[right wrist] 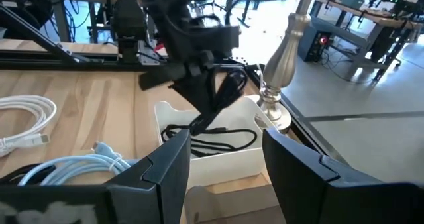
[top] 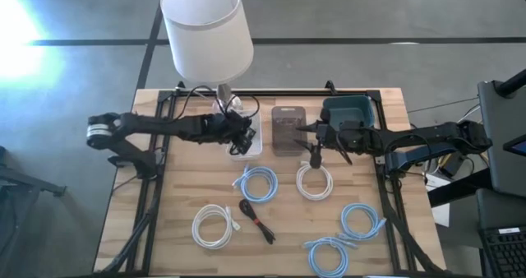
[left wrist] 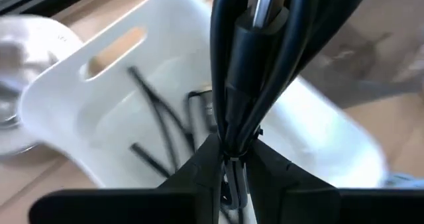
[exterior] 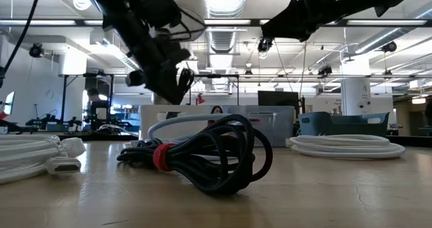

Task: Pick & Place USB Port
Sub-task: Put the right black charger cable into the white bin, then put the black charger cable into the white bin

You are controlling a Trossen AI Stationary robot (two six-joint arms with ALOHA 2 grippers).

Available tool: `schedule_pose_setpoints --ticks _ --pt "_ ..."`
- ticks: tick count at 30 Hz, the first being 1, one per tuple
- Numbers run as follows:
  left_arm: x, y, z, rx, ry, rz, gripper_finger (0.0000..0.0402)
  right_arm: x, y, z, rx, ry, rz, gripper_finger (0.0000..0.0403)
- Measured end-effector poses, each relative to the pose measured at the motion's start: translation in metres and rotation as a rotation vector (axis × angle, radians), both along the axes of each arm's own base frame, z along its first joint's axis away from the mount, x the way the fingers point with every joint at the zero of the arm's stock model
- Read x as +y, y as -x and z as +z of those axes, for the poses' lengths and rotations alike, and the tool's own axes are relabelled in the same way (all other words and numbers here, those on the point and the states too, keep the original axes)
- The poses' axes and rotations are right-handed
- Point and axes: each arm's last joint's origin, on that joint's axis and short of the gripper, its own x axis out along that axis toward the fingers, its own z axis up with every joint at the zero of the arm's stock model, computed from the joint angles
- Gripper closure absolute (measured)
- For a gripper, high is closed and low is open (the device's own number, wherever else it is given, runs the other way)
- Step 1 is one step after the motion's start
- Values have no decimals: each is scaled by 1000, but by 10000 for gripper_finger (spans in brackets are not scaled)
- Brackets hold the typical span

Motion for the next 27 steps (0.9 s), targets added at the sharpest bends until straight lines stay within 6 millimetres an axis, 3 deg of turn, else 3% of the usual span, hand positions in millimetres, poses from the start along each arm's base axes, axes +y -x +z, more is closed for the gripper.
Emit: schedule_pose_setpoints --ticks 10,17,23,27 --pt "5 4 -31 24 90 45 342 0 0 0 0 0 0 220" --pt "7 -1 -40 40 90 47 290 0 0 0 3 15 4 220" --pt "9 -1 -40 58 46 72 250 0 0 0 3 14 4 220" --pt "11 -5 -30 46 -8 35 245 0 0 0 4 14 5 220"
